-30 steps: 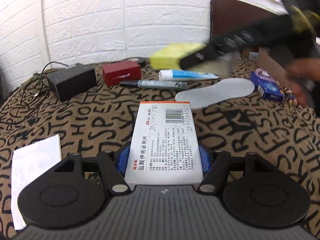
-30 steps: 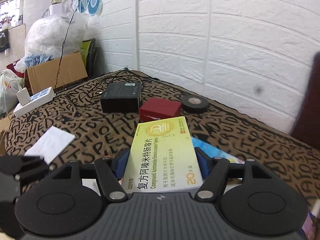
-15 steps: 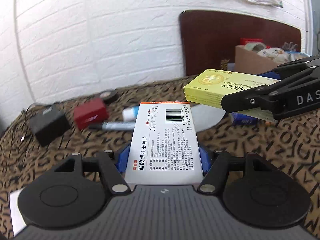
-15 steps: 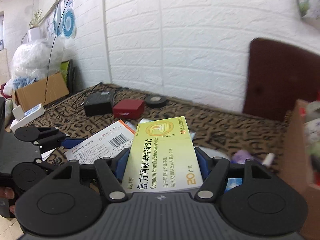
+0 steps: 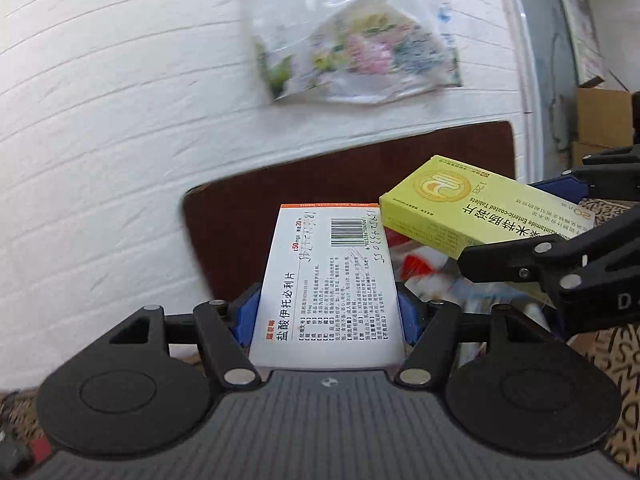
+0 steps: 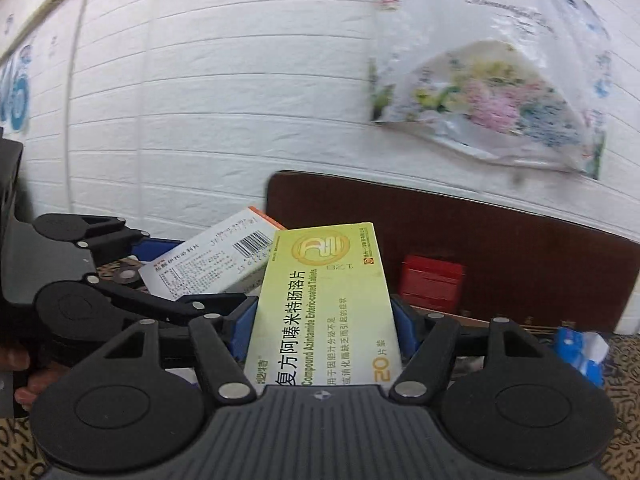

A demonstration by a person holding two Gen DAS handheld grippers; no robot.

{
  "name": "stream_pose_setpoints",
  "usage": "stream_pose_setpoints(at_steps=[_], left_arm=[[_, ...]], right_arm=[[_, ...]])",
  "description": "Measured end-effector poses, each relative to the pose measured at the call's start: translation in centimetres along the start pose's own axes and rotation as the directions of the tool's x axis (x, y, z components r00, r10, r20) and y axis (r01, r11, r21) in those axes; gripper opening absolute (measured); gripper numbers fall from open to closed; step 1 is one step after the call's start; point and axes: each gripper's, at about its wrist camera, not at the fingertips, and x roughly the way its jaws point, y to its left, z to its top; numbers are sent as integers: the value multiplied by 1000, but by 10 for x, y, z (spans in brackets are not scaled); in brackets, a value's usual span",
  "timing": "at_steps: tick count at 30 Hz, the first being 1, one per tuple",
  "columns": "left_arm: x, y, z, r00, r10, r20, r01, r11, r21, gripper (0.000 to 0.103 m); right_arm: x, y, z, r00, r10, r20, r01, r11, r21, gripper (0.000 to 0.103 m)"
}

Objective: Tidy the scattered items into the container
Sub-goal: 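Carry both medicine boxes into the cardboard box and open both grippers, then move the left gripper to the grey insole and grasp its end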

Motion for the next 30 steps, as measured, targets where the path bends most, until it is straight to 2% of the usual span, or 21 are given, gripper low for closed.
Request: stream_pose_setpoints(at_steps=[3, 5, 9, 11, 12, 14, 19, 22, 25, 30], left_arm=[[30, -20, 3, 998, -54, -33, 55, 998, 9, 67], [47, -32, 1, 996, -64, -65, 66, 998, 25, 67], [63, -40, -12, 991, -77, -111, 82, 996, 45, 68], [64, -40, -19, 989, -75, -128, 84, 994, 66, 75], [64, -40, -22, 989, -67, -133, 78, 994, 80, 83], [57, -39, -26, 990, -67, -123, 80, 991, 103, 89], [26, -26, -24, 995, -68, -71, 75, 992, 100, 101], [-1, -12, -28, 999, -45, -30, 48, 994, 96, 103], [-20, 9, -38, 1000, -17, -13, 18, 998, 68, 103], [-59, 52, -79, 996, 80, -49, -80, 997, -2, 103]], right_arm=[[15, -43, -12, 997, -63, -36, 65, 995, 71, 66], [29, -63, -25, 994, -85, -68, 92, 989, 113, 66], [53, -81, -47, 985, -96, -142, 116, 982, 146, 66], [57, -80, -57, 983, -94, -161, 119, 981, 155, 64], [57, -79, -61, 983, -94, -161, 120, 980, 160, 64], [55, -79, -64, 986, -87, -145, 113, 977, 183, 67], [33, -65, -61, 994, -62, -91, 78, 978, 194, 77], [17, -46, -57, 999, -30, -44, 38, 980, 197, 95], [5, -19, -55, 1000, 12, -20, -9, 986, 164, 97], [-13, 35, -60, 992, 123, 41, -128, 980, 150, 100]])
